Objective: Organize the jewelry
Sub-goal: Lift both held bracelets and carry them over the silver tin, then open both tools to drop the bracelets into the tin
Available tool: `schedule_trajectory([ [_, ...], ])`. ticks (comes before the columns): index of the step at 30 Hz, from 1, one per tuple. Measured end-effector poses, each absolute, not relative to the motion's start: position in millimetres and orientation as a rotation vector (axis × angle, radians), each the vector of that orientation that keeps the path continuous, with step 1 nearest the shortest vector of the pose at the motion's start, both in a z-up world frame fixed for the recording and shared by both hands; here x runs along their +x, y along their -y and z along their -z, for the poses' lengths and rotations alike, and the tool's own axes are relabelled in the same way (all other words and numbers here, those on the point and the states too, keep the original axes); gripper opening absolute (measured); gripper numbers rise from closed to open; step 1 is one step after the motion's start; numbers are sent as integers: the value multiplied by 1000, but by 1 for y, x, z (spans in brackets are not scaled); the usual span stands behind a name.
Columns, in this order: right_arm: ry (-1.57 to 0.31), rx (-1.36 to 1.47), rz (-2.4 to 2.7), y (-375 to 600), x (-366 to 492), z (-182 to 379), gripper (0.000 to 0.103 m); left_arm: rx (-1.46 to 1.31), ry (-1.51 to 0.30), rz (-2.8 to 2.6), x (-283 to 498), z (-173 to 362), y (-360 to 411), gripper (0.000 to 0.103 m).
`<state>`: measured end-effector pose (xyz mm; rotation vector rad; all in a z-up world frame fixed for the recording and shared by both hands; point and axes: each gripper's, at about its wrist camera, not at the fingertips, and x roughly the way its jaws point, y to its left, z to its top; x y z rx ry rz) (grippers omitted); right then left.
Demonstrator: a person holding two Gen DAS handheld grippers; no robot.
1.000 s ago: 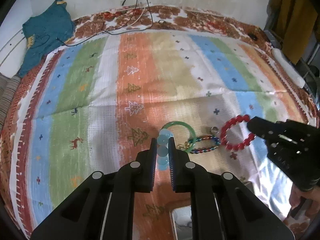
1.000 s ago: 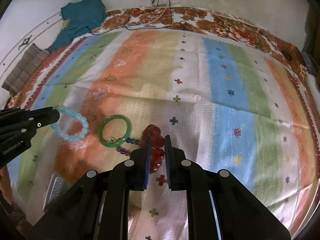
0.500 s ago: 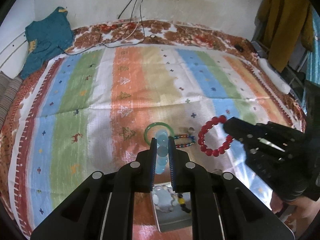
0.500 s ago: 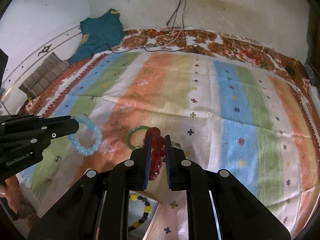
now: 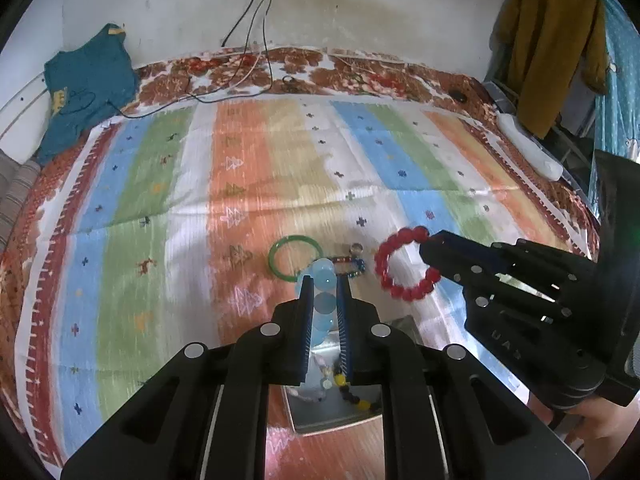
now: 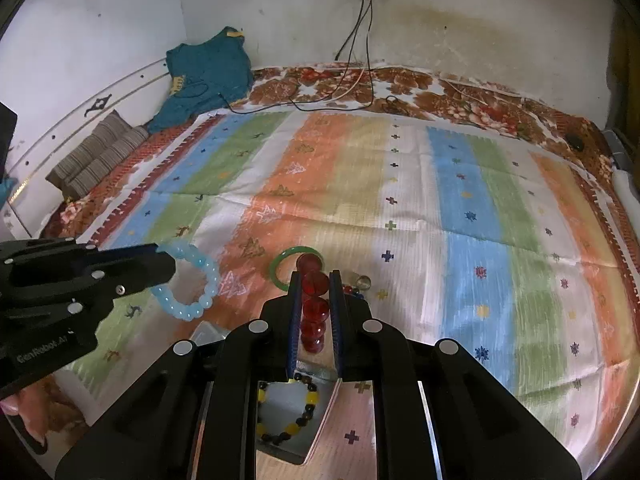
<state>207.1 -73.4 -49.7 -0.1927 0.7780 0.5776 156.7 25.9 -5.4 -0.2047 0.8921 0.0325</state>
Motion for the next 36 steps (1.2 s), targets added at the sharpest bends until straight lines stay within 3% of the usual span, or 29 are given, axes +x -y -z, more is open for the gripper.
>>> schedule_trajectory([
  [36,-777,-204,-606,87,149,49,14,-204,-837,-9,108,-7,-12,11],
])
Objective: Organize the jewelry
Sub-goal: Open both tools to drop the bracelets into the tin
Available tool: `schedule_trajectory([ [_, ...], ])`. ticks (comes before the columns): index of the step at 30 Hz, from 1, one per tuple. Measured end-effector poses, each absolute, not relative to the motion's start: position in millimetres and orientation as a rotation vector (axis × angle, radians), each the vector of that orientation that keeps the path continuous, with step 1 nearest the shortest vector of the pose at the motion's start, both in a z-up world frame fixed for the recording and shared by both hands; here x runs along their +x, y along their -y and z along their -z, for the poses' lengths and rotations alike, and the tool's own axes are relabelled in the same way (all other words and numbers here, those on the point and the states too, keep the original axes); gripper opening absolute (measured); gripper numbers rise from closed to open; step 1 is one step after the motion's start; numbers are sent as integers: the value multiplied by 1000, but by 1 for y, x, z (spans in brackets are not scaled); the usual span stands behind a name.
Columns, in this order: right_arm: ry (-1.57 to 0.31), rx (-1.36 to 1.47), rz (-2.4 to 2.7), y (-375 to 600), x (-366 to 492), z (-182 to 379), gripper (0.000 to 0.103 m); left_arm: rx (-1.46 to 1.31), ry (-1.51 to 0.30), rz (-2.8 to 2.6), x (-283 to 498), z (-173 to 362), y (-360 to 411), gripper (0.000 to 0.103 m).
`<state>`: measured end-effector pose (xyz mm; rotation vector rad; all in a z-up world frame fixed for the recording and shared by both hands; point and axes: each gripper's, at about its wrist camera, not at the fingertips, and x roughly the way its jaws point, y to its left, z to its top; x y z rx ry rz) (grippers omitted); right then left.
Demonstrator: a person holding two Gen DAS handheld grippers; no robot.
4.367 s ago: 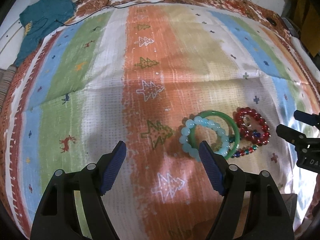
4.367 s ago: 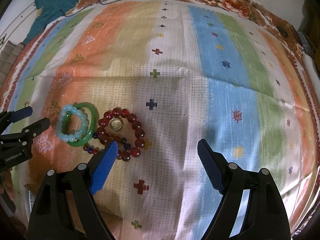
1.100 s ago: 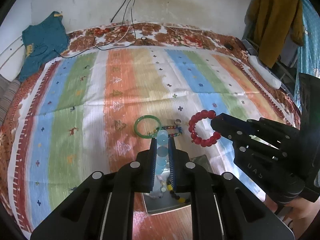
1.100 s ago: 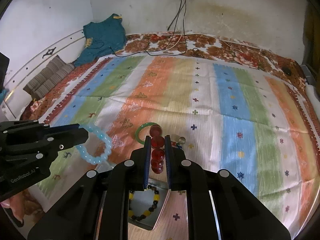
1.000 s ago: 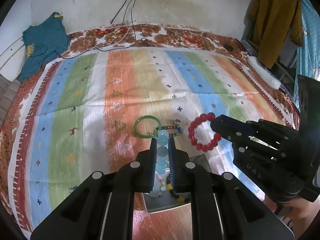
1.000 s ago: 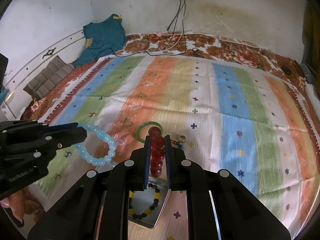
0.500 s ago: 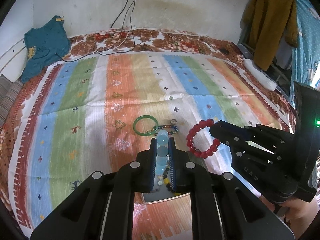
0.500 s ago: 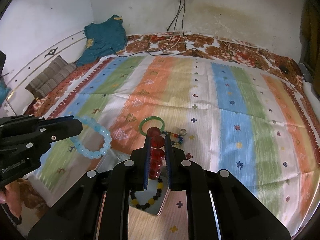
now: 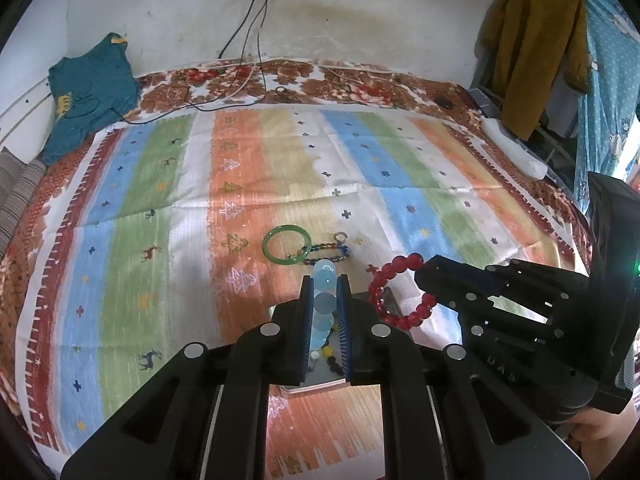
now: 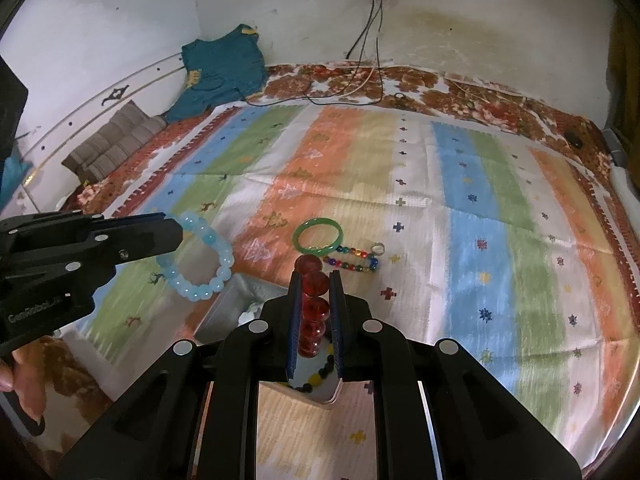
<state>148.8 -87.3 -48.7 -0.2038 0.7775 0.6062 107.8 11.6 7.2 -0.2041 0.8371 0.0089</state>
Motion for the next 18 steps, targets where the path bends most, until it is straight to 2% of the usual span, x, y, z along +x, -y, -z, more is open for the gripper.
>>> schedule_trajectory([
  [9,-812,-212,-612,89,142,55,14,-218,-847,-2,103,-5,-10,12],
  [11,-825,-204,-605,90,143,57,14,-217,-844,-20,103,-6,-11,22],
  [12,-830,-194,-599,91,145,57,15,-214,-843,-35,103,-6,-12,37],
  [14,-835,-176,-591,93,148,56,16,-211,-831,-65,102,-7,-15,40],
  [16,-855,-158,-571,97,153,58,32,-226,-837,-78,103,-6,-20,42],
  [18,-876,-156,-552,99,157,62,34,-227,-842,-91,104,-5,-22,42],
])
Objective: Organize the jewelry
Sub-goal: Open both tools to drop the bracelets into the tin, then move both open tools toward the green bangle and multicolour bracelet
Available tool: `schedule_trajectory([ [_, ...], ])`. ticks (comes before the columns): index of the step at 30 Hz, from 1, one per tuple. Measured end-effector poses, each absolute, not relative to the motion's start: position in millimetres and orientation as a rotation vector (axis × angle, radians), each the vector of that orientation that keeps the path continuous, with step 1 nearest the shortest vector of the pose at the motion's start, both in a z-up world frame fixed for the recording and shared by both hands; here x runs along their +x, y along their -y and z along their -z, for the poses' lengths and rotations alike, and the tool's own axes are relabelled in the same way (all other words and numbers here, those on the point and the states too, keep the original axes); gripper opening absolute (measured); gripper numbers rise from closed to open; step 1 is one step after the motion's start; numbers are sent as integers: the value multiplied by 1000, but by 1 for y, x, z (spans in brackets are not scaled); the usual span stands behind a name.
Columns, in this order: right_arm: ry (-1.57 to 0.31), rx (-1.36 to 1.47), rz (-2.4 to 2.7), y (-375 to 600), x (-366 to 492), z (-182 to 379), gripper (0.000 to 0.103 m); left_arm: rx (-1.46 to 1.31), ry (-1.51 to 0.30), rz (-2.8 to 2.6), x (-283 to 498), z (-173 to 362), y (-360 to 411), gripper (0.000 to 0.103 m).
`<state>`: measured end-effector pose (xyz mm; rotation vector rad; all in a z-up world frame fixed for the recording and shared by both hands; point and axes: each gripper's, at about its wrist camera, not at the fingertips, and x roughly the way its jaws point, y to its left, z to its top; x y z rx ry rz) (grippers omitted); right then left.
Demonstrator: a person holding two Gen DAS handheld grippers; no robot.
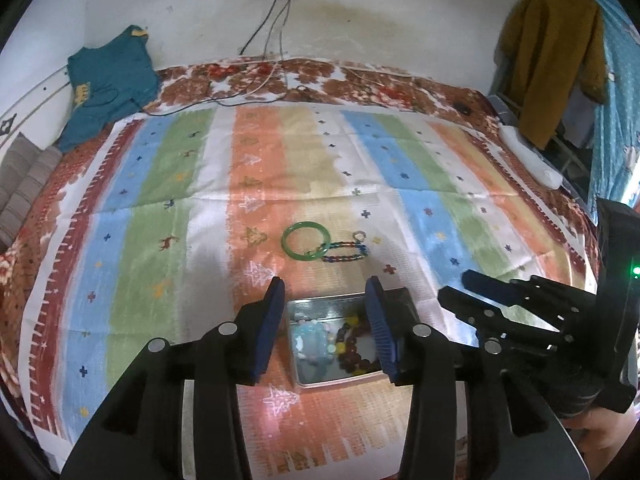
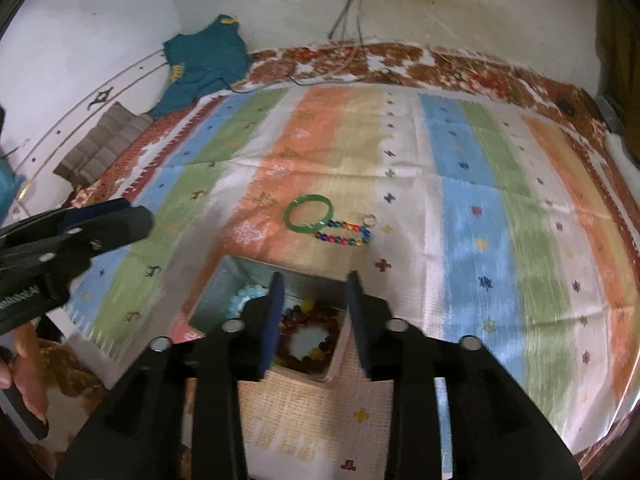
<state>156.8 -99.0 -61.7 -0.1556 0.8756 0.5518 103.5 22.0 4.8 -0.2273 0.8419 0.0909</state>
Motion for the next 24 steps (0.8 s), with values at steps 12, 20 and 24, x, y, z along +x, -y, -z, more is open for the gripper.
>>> schedule_trajectory([
  [12,-898,-141,-528,102,165,66,47,-224,-851,-87,106,-3,-22,42],
  [20,-919,-126,-509,104,175,68,60,-207,-881,-94,117,8,-21,49],
  [24,-929,-127,-486,103,183,69,66,-218,-893,-111,126,11,-27,54],
])
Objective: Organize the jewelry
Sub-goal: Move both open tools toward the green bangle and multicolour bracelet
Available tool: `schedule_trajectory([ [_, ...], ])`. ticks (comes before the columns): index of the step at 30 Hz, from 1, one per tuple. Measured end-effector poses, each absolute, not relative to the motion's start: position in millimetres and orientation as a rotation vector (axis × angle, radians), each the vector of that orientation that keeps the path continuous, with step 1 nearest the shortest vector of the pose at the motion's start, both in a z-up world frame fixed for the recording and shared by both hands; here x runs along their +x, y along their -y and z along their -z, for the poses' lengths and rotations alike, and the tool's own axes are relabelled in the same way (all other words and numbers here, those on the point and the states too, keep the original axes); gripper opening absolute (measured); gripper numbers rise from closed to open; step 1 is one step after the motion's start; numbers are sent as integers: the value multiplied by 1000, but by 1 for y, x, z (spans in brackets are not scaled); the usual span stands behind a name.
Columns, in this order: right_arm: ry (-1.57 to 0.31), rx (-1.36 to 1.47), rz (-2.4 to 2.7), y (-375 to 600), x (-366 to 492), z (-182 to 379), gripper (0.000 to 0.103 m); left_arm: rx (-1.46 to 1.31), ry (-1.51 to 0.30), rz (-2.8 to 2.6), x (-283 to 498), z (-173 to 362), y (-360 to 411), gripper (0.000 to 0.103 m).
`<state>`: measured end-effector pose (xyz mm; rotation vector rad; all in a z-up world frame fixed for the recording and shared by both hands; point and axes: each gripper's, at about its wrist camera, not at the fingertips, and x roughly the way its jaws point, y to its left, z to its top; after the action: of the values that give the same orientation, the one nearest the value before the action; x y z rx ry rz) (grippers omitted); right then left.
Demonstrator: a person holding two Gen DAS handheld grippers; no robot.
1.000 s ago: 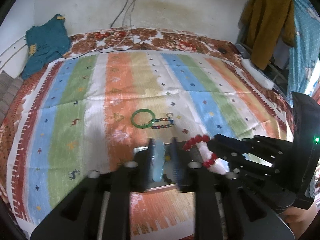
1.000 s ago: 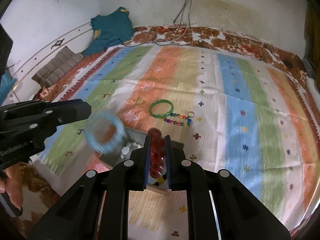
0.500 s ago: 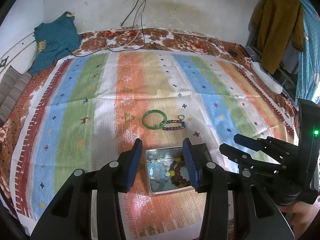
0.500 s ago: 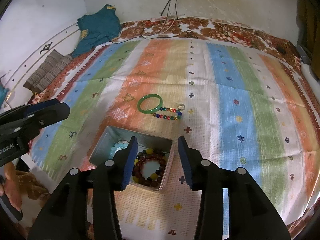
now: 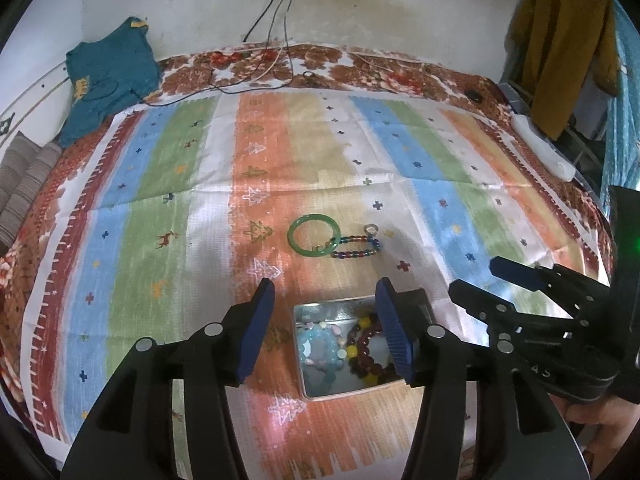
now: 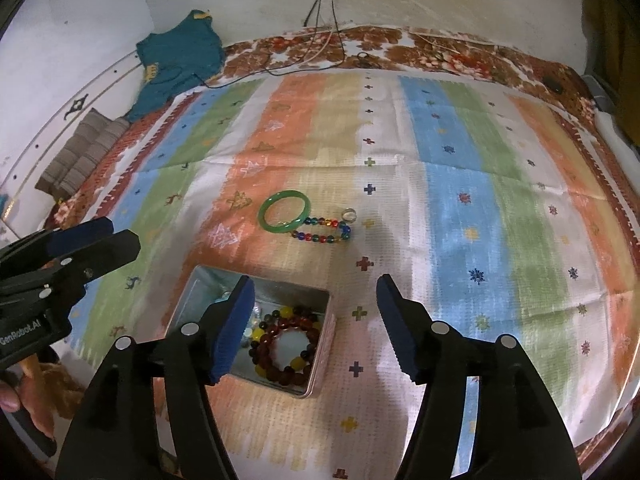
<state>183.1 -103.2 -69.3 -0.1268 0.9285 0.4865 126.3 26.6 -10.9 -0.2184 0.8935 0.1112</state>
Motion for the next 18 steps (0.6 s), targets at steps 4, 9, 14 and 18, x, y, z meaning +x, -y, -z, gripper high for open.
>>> schedule_trajectory([
  [4,-939,-137,-468,100,191,73,71,-194,-902,-124,137,14,-27,58],
  [9,-959,-164,-443,96,198,79,75,-177,-910,-144,152,16,-32,62],
  [14,-984,-169,-446,90,207,83,77,-177,-934,-179,170,26,-43,66],
  [18,-1007,-161,-442,87,216,86,78,-192,-950,-181,179,32,-48,69],
])
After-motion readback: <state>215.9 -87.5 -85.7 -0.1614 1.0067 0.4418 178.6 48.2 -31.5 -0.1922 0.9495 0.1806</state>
